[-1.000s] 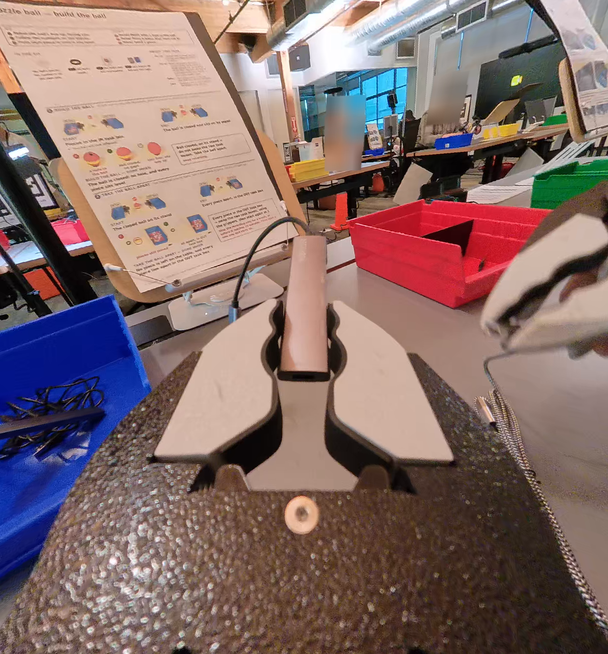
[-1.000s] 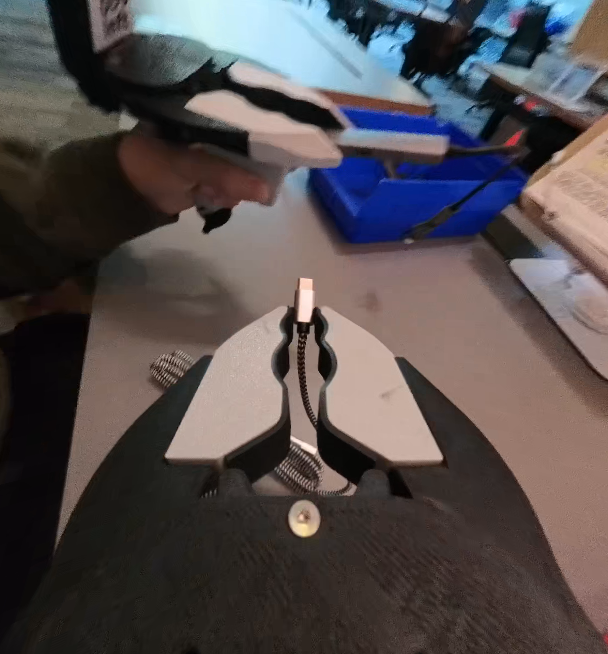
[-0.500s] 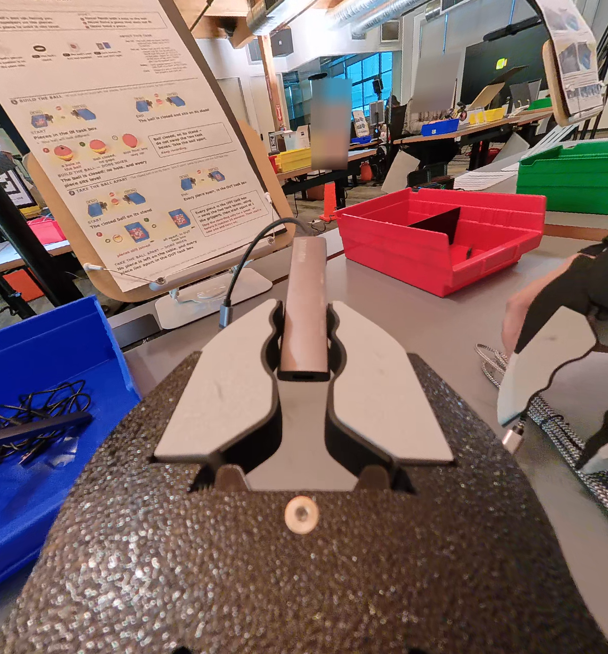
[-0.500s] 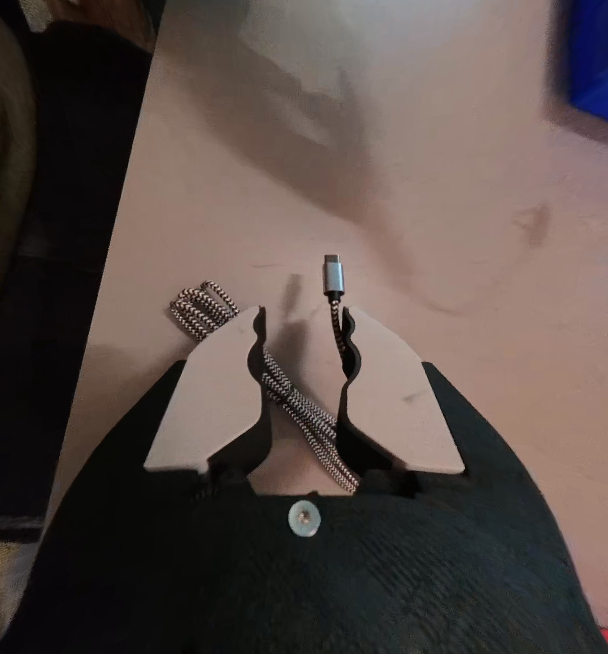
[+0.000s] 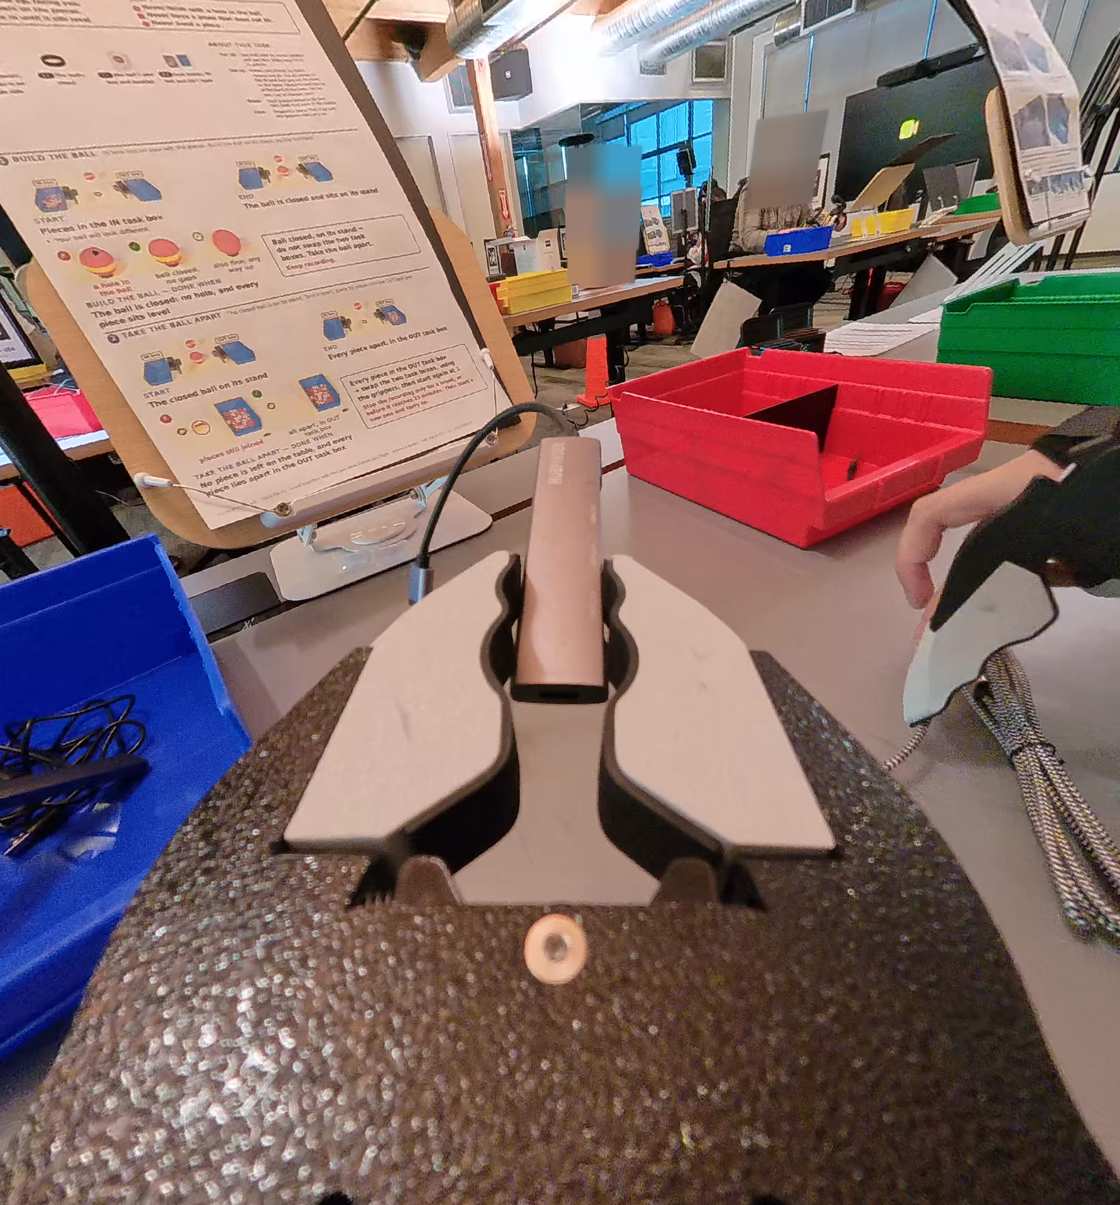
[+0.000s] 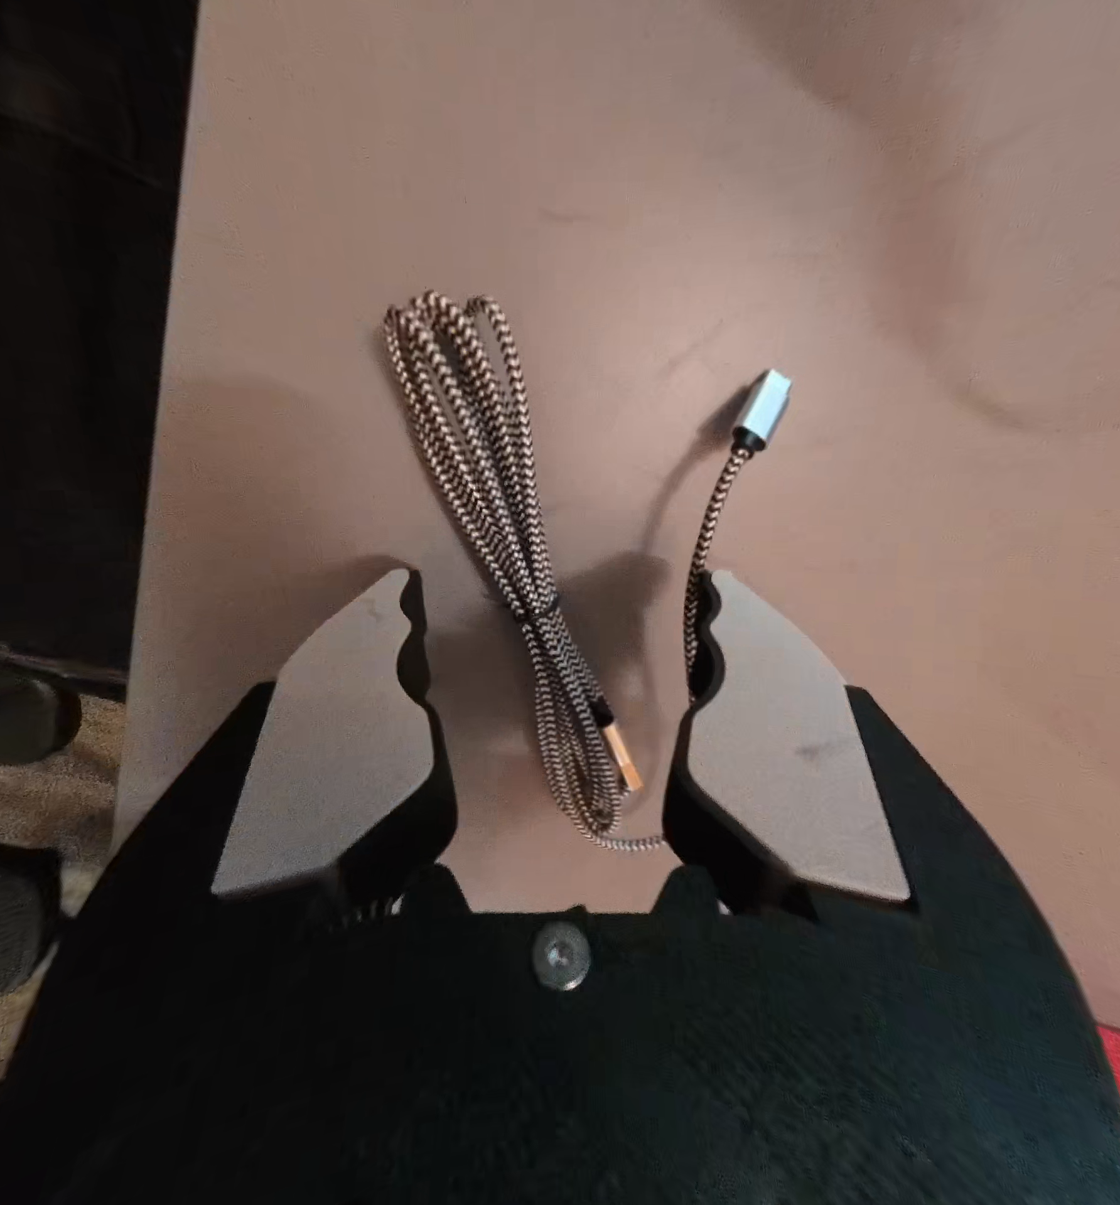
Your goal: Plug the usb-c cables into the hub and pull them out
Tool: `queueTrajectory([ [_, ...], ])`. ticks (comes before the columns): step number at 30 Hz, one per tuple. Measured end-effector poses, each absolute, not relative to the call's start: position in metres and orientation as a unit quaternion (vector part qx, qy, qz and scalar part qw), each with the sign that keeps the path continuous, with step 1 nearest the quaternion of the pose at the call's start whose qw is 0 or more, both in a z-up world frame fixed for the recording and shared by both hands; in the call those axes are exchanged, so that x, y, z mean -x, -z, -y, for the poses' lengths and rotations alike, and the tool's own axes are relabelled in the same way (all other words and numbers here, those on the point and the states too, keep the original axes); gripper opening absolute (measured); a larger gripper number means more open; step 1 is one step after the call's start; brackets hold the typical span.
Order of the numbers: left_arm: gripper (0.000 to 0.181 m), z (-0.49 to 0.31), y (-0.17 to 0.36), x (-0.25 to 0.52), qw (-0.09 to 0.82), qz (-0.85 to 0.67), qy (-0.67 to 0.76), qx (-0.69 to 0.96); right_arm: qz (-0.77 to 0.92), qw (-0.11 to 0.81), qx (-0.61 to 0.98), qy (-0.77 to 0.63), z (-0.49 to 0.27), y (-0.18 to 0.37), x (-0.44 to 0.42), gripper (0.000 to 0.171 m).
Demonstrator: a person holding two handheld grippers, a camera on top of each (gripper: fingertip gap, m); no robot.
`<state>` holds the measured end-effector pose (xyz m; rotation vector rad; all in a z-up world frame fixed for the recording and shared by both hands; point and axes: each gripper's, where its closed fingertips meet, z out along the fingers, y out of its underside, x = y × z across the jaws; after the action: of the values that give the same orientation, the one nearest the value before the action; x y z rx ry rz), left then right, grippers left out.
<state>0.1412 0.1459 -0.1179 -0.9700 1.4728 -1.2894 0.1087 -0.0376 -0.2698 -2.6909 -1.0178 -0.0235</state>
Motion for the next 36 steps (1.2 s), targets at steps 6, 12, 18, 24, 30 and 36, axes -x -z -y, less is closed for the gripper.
queueTrajectory([
  [6,0.023,-0.147,0.117,-0.141,0.458,-0.596,0.527,0.396,0.324,0.110,0.939,-0.030,0.047,0.278,-0.112,0.041],
  [12,0.023,-0.145,0.117,-0.141,0.456,-0.596,0.530,0.395,0.310,0.106,0.944,-0.040,0.049,0.278,-0.110,0.016],
  [18,0.023,-0.147,0.115,-0.139,0.460,-0.594,0.529,0.394,0.280,0.107,0.954,0.024,0.054,0.256,-0.139,0.016],
  [24,0.023,-0.154,0.114,-0.139,0.463,-0.587,0.530,0.401,0.165,0.214,0.953,0.139,0.069,0.173,-0.214,0.016],
  [30,0.023,-0.154,0.116,-0.140,0.462,-0.588,0.528,0.403,0.052,0.216,0.931,0.290,0.118,0.121,-0.333,0.016],
  [36,0.023,-0.151,0.117,-0.141,0.460,-0.593,0.527,0.398,0.004,0.224,0.945,0.239,0.133,0.172,-0.374,0.036],
])
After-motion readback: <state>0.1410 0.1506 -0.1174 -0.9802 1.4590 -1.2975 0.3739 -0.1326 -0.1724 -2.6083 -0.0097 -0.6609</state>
